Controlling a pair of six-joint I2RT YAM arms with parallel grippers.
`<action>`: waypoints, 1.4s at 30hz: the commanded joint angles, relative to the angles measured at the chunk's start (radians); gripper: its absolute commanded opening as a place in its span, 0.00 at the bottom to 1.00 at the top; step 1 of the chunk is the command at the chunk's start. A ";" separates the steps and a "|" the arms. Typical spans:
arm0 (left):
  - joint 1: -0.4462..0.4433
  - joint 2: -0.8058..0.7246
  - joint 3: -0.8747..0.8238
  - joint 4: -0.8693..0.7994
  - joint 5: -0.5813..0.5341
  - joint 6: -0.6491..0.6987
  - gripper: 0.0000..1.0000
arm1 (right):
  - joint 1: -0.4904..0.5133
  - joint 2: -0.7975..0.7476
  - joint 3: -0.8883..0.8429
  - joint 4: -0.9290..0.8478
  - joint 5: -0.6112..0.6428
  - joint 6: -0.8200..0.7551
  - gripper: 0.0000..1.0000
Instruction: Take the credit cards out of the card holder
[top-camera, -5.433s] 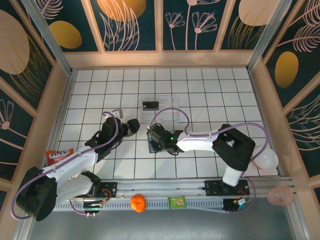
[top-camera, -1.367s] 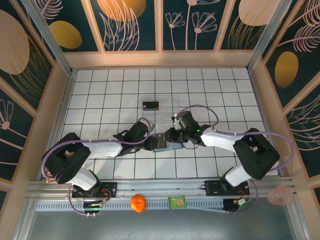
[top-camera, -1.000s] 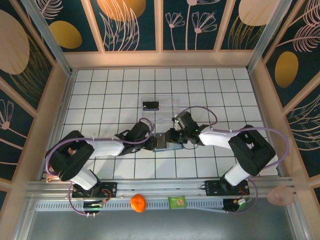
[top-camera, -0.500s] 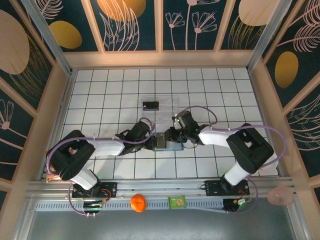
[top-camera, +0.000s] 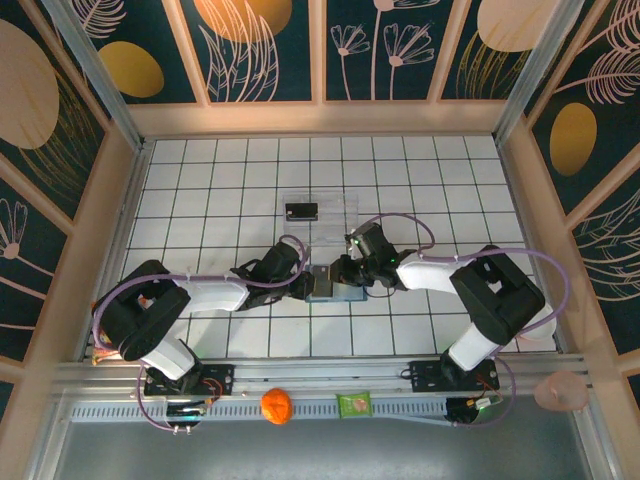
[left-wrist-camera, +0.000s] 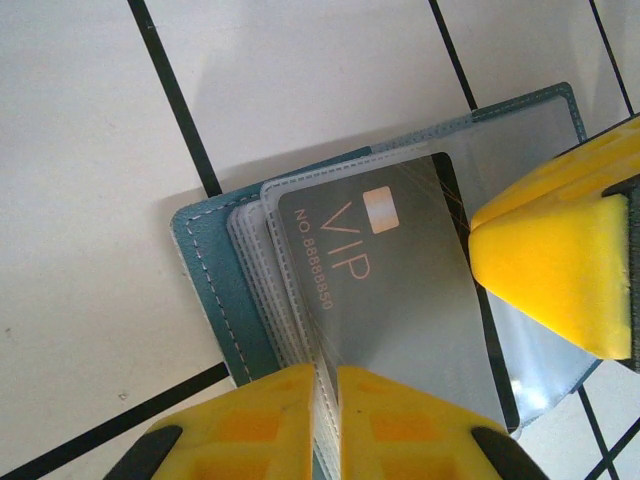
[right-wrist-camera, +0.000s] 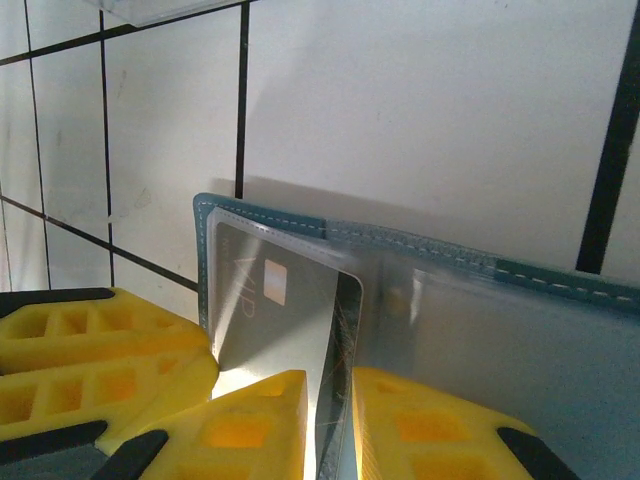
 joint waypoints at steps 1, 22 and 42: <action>-0.004 0.027 -0.009 -0.047 0.001 -0.005 0.13 | -0.008 -0.007 -0.010 -0.019 0.019 0.014 0.20; -0.004 0.027 -0.009 -0.050 0.017 -0.004 0.12 | 0.001 0.003 0.005 -0.052 0.081 -0.016 0.00; -0.005 -0.093 0.003 -0.112 -0.034 0.001 0.22 | 0.021 -0.156 -0.015 -0.098 0.188 -0.057 0.18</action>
